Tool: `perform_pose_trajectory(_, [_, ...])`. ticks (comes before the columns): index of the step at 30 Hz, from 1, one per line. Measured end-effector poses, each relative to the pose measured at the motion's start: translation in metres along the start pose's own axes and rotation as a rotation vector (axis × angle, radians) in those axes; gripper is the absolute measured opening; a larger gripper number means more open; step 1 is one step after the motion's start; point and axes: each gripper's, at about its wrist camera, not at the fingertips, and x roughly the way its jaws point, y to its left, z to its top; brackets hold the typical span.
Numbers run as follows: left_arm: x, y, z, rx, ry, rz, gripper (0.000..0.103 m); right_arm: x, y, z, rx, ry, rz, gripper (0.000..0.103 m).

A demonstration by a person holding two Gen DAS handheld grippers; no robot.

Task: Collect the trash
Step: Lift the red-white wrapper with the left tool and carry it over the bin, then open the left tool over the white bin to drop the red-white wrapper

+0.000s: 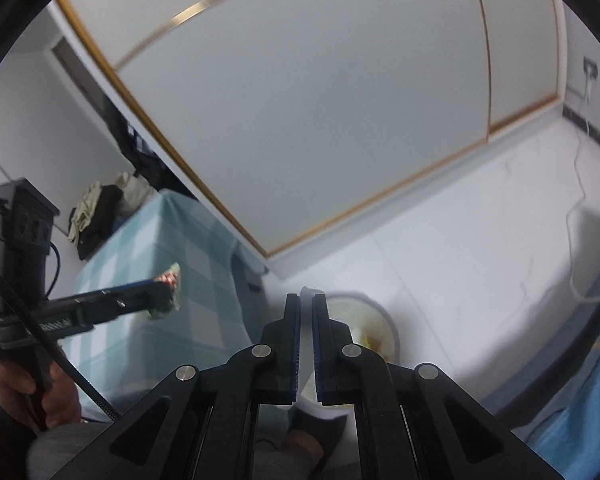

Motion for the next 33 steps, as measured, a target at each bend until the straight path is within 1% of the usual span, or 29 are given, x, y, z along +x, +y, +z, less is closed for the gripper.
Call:
perform_pose_trajectory(4, [0.022, 0.006, 0.002, -0.014, 0.051, -0.011, 0.021, 0.037, -0.014, -0.01, 0.028, 0.079, -0.003, 0.005])
perform_pose_trajectory(5, [0.029, 0.008, 0.003, -0.018, 0.066, -0.014, 0.021, 0.038, -0.02, -0.015, 0.033, 0.09, -0.002, 0.006])
perform_pose_trajectory(10, [0.056, 0.017, 0.007, -0.051, 0.123, -0.028, 0.021, 0.073, -0.028, -0.018, 0.067, 0.151, 0.001, 0.01])
perform_pose_trajectory(12, [0.063, 0.021, 0.008, -0.063, 0.142, -0.035, 0.021, 0.08, -0.032, -0.018, 0.074, 0.17, 0.005, 0.012])
perform_pose_trajectory(16, [0.078, 0.022, 0.008, -0.058, 0.181, -0.041, 0.021, 0.088, -0.035, -0.023, 0.063, 0.216, 0.019, 0.012])
perform_pose_trajectory(17, [0.081, 0.021, 0.008, -0.058, 0.189, -0.043, 0.021, 0.087, -0.035, -0.026, 0.049, 0.223, 0.015, 0.015])
perform_pose_trajectory(19, [0.085, 0.022, 0.009, -0.063, 0.194, -0.055, 0.021, 0.085, -0.037, -0.029, 0.04, 0.238, 0.018, 0.027])
perform_pose_trajectory(20, [0.086, 0.023, 0.009, -0.066, 0.195, -0.063, 0.021, 0.084, -0.039, -0.031, 0.047, 0.245, 0.028, 0.037])
perform_pose_trajectory(21, [0.091, 0.024, 0.01, -0.069, 0.203, -0.067, 0.021, 0.082, -0.041, -0.034, 0.056, 0.249, 0.041, 0.041])
perform_pose_trajectory(23, [0.097, 0.023, 0.008, -0.075, 0.225, -0.069, 0.021, 0.079, -0.045, -0.037, 0.059, 0.246, 0.038, 0.041])
perform_pose_trajectory(25, [0.103, 0.024, 0.007, -0.078, 0.244, -0.071, 0.021, 0.074, -0.049, -0.039, 0.063, 0.24, 0.026, 0.046])
perform_pose_trajectory(26, [0.106, 0.022, 0.005, -0.077, 0.259, -0.07, 0.021, 0.071, -0.051, -0.04, 0.071, 0.234, 0.023, 0.05])
perform_pose_trajectory(29, [0.115, 0.022, 0.004, -0.075, 0.288, -0.066, 0.021, 0.063, -0.054, -0.039, 0.091, 0.217, 0.015, 0.055])
perform_pose_trajectory(30, [0.117, 0.022, 0.003, -0.075, 0.296, -0.06, 0.021, 0.061, -0.055, -0.039, 0.098, 0.213, 0.009, 0.059])
perform_pose_trajectory(33, [0.123, 0.021, 0.002, -0.082, 0.32, -0.042, 0.021, 0.06, -0.06, -0.038, 0.12, 0.2, -0.011, 0.061])
